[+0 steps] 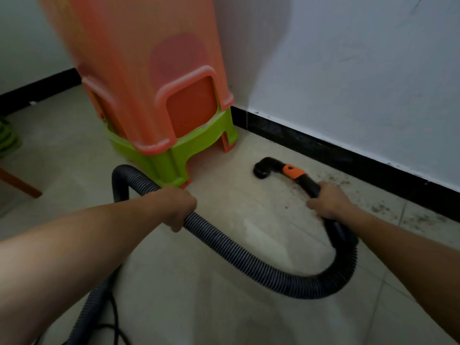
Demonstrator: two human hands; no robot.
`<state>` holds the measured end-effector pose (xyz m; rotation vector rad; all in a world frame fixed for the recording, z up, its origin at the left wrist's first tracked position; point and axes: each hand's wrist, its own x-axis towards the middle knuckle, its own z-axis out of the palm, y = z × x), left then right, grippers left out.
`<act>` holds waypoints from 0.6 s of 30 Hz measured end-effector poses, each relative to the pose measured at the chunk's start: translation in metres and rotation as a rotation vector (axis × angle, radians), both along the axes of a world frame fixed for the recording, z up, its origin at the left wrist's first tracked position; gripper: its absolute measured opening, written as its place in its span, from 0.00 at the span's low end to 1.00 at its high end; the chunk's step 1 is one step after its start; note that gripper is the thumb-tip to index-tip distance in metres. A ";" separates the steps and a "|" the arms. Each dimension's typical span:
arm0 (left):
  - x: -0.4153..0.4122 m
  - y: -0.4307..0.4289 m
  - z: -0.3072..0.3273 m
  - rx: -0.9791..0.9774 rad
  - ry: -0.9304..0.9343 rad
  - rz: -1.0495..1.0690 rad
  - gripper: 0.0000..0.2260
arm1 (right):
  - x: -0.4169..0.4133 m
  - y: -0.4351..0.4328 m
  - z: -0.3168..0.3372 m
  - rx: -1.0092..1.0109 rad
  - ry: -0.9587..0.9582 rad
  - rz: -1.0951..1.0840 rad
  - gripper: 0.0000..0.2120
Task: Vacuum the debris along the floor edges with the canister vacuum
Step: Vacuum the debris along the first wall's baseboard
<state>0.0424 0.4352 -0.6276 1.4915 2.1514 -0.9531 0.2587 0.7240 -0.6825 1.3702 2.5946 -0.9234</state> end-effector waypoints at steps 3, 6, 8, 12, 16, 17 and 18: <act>0.003 0.013 0.001 0.087 -0.031 0.002 0.14 | 0.021 0.037 0.008 0.046 -0.017 -0.132 0.16; 0.007 0.024 0.001 0.118 -0.056 0.011 0.13 | 0.037 0.057 0.011 -0.009 -0.003 -0.205 0.13; 0.014 0.032 0.000 0.121 -0.073 -0.001 0.13 | 0.043 0.062 0.013 -0.099 -0.025 -0.180 0.09; 0.026 0.051 0.004 0.124 -0.100 -0.020 0.14 | 0.050 0.067 0.019 -0.136 -0.032 -0.135 0.08; 0.031 0.057 0.005 0.112 -0.099 -0.041 0.13 | 0.058 0.065 0.021 -0.129 -0.056 -0.050 0.08; 0.032 0.057 0.005 0.106 -0.108 -0.040 0.13 | 0.058 0.065 0.024 -0.173 -0.069 -0.009 0.08; 0.034 0.059 0.005 0.101 -0.118 -0.037 0.13 | 0.058 0.064 0.028 -0.213 -0.075 0.026 0.07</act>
